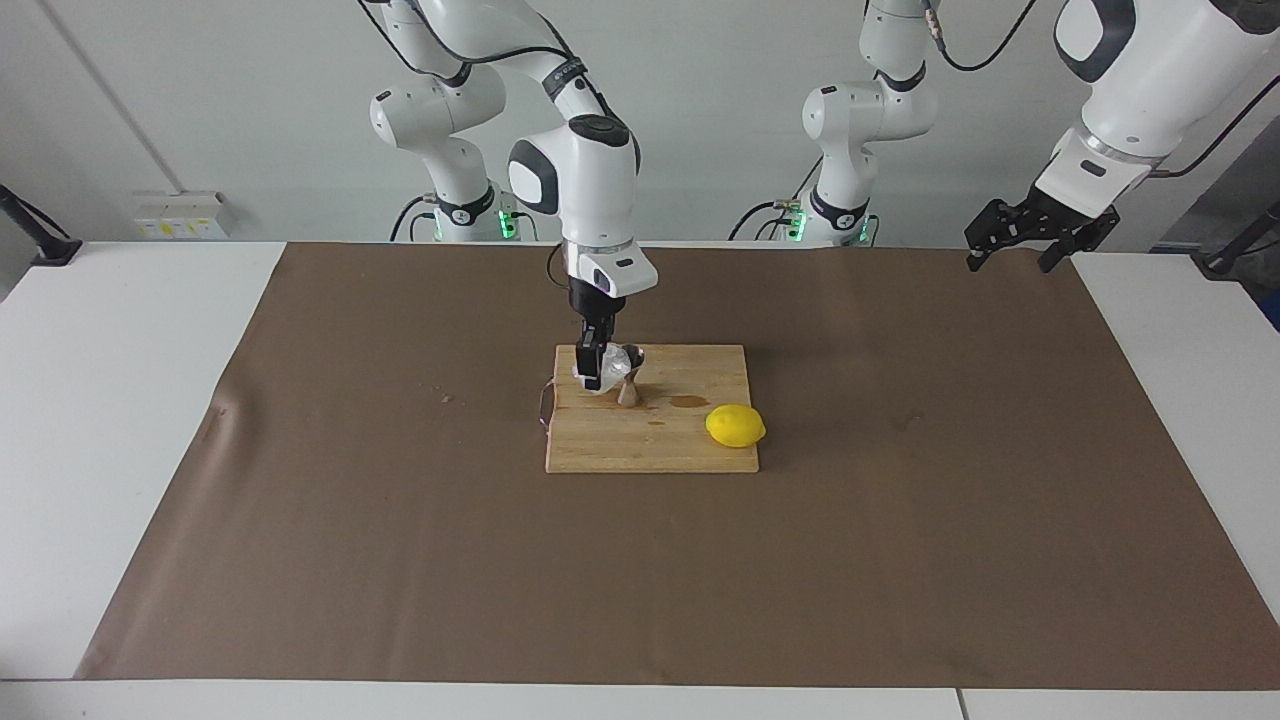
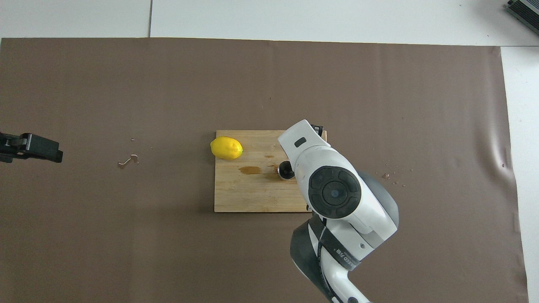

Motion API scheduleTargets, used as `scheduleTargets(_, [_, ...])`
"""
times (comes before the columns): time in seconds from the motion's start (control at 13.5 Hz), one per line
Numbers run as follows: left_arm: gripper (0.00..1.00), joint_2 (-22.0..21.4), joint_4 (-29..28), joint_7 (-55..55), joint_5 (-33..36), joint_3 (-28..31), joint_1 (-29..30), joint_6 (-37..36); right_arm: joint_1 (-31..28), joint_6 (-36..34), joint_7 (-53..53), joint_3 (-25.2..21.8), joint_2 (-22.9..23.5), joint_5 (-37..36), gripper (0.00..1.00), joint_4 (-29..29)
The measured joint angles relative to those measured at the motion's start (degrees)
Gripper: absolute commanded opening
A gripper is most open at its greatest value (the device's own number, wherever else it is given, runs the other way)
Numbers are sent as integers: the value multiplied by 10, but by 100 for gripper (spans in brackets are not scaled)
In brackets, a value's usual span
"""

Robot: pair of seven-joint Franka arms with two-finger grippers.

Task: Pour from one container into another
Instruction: 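Tilt the white cup with the right gripper over the dark cup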

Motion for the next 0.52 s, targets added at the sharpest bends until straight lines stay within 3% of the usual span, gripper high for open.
scheduleTargets(0.52, [100,3,0,0,0,0,0,0,23,-1,39,0,-9,-81,5,-24])
